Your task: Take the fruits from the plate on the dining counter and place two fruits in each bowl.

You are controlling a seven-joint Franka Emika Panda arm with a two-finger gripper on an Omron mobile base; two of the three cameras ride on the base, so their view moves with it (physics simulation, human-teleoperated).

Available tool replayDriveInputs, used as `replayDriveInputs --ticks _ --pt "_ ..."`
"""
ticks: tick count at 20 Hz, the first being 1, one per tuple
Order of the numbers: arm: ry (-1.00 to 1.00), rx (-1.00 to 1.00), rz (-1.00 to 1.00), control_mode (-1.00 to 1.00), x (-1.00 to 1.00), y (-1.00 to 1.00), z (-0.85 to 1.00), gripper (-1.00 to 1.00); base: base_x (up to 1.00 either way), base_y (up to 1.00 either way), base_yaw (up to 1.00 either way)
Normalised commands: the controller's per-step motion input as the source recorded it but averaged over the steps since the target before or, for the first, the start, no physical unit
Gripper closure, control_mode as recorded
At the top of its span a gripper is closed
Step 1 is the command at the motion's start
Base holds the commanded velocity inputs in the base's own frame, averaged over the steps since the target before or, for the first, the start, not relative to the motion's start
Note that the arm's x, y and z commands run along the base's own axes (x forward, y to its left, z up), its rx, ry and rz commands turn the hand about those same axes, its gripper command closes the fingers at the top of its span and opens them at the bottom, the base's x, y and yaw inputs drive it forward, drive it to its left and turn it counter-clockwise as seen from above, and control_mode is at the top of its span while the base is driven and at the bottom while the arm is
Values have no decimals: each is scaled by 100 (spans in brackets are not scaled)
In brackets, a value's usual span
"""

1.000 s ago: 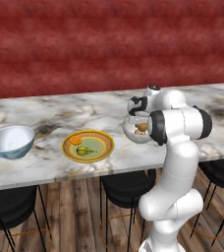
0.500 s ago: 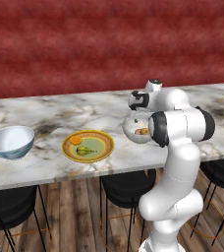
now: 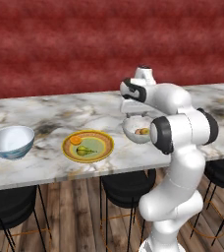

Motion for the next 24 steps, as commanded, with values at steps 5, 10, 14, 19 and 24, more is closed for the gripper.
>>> replayDriveInputs --ticks 5,10,14,19,24 --pt "18 0 8 -100 -80 47 12 -100 0 0 0" --pt "11 0 11 -100 -74 39 0 -100 0 0 0" --pt "5 0 25 -100 -48 68 0 -100 0 0 0" --pt "1 0 34 -100 -10 96 -10 -100 0 0 0" --pt "0 3 34 -100 5 87 -31 -100 0 0 0"
